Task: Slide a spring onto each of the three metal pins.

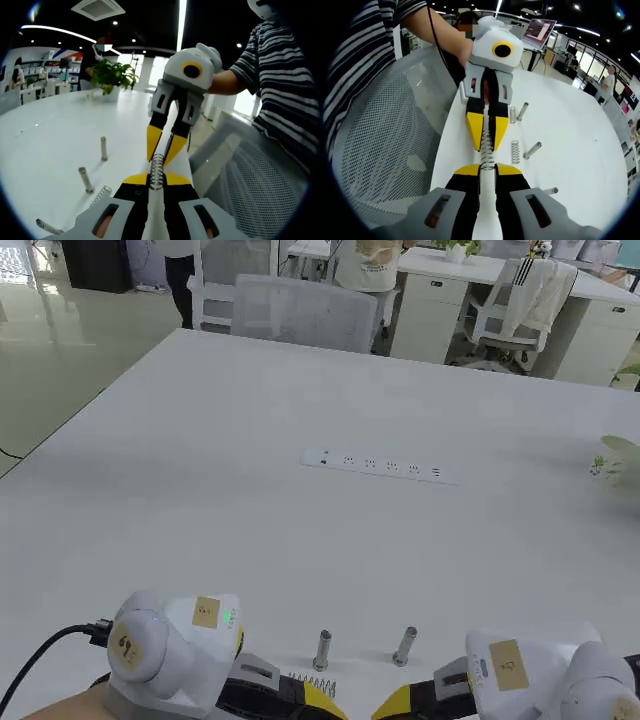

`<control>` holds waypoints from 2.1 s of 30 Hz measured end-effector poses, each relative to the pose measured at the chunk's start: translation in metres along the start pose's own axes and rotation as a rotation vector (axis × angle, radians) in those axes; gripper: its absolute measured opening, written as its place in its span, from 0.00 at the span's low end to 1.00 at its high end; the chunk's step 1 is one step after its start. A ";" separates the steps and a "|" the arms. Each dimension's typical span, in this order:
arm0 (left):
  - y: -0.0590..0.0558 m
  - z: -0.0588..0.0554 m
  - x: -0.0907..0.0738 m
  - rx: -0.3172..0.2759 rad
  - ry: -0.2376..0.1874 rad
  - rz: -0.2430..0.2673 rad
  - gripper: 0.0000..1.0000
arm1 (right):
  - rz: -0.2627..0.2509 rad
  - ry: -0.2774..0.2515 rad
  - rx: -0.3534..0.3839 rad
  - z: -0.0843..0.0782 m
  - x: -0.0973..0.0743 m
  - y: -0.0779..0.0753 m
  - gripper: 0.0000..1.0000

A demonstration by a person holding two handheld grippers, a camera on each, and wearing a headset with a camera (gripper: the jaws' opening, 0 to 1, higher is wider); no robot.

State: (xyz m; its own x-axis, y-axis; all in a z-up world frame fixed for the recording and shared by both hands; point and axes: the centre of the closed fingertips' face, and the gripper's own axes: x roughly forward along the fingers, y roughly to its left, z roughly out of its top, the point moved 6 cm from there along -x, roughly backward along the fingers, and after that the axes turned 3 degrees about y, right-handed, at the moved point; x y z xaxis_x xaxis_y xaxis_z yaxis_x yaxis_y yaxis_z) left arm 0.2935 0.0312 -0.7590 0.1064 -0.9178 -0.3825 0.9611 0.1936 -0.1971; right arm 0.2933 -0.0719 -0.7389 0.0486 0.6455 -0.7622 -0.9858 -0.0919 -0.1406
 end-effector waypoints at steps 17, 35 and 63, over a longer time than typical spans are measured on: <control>0.000 -0.005 0.001 0.021 0.019 0.003 0.02 | -0.006 -0.042 -0.045 0.019 -0.009 -0.002 0.08; 0.001 -0.003 0.000 0.044 0.009 0.011 0.02 | -0.010 -0.055 -0.080 0.029 -0.010 -0.006 0.08; 0.000 -0.002 0.002 0.054 0.005 0.006 0.02 | -0.006 -0.102 -0.089 0.044 -0.005 -0.007 0.08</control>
State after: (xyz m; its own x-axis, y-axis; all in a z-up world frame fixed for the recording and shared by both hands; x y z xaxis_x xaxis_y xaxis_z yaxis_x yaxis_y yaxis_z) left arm 0.2928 0.0297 -0.7617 0.1108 -0.9148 -0.3884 0.9729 0.1797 -0.1456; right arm 0.2931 -0.0417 -0.7063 0.0338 0.7195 -0.6937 -0.9672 -0.1514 -0.2042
